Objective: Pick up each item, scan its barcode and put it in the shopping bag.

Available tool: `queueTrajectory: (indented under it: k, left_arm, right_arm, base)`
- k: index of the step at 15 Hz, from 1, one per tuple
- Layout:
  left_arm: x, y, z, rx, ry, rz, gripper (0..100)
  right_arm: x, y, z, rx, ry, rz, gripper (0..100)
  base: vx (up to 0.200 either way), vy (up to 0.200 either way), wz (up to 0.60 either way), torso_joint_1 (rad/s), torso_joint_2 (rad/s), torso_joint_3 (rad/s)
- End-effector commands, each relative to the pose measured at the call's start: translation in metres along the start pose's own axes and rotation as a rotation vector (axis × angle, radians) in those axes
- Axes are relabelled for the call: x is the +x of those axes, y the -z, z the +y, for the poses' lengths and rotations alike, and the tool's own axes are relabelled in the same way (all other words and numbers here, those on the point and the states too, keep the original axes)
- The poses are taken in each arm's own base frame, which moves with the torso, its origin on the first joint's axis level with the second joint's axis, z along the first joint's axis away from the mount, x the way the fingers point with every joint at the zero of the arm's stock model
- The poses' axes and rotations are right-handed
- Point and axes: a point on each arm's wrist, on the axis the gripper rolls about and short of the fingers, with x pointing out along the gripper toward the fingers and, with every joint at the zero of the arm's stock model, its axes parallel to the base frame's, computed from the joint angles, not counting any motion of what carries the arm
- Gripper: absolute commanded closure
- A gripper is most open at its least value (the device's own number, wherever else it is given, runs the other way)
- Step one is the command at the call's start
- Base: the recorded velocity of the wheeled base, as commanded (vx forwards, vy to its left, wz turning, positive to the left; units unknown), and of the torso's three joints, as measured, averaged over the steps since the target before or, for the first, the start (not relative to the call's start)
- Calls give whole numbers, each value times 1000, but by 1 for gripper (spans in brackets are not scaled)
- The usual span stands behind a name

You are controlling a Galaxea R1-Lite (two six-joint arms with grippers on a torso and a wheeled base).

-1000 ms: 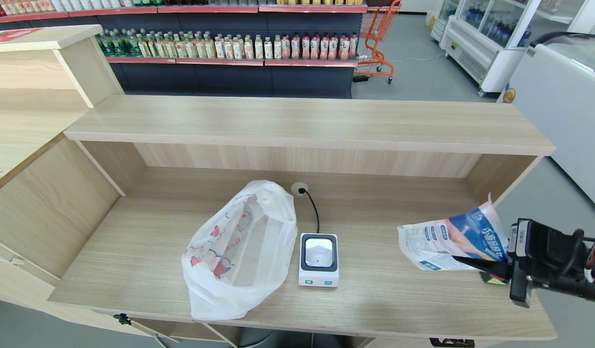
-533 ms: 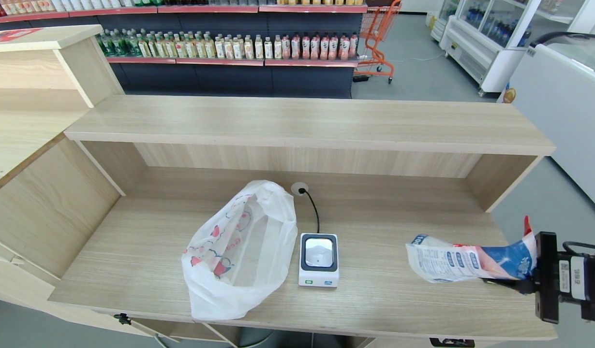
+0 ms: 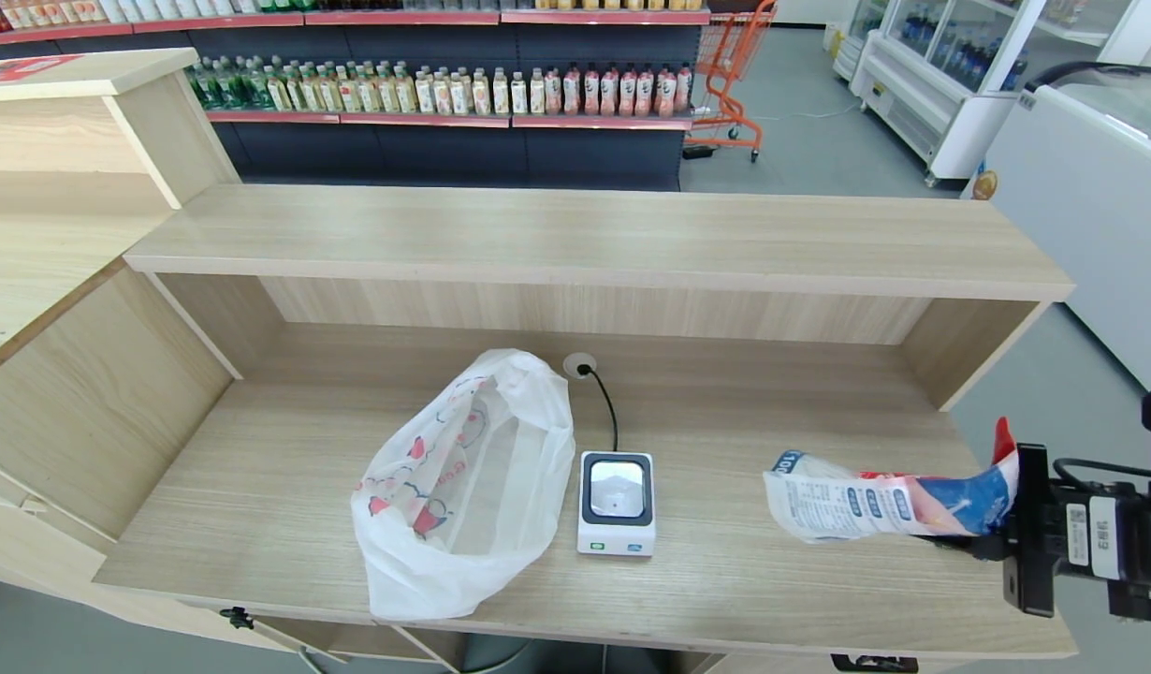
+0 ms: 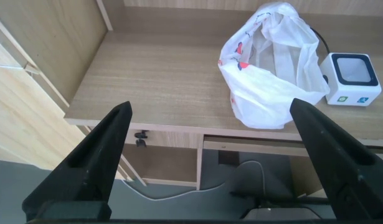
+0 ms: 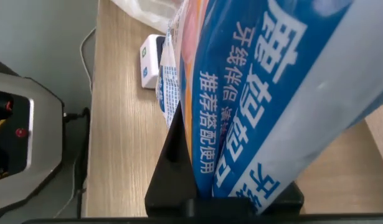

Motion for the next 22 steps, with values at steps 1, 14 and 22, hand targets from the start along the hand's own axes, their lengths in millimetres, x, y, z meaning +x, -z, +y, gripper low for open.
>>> queueTrajectory:
  k: [1, 14, 22]
  left_arm:
    - [0, 0, 0, 0, 0, 0, 0]
    - [0, 0, 0, 2, 0, 0, 0]
    - [0, 0, 0, 0, 0, 0, 0]
  right_arm:
    - [18, 24, 0, 28, -38, -68, 100]
    - [86, 54, -8, -49, -118, -227, 100]
    - [108, 81, 0, -36, -129, -158, 100]
  base:
    - [0, 0, 0, 0, 0, 0]
    - [0, 62, 0, -1, 0, 1]
    - [0, 125, 0, 4, 2, 2]
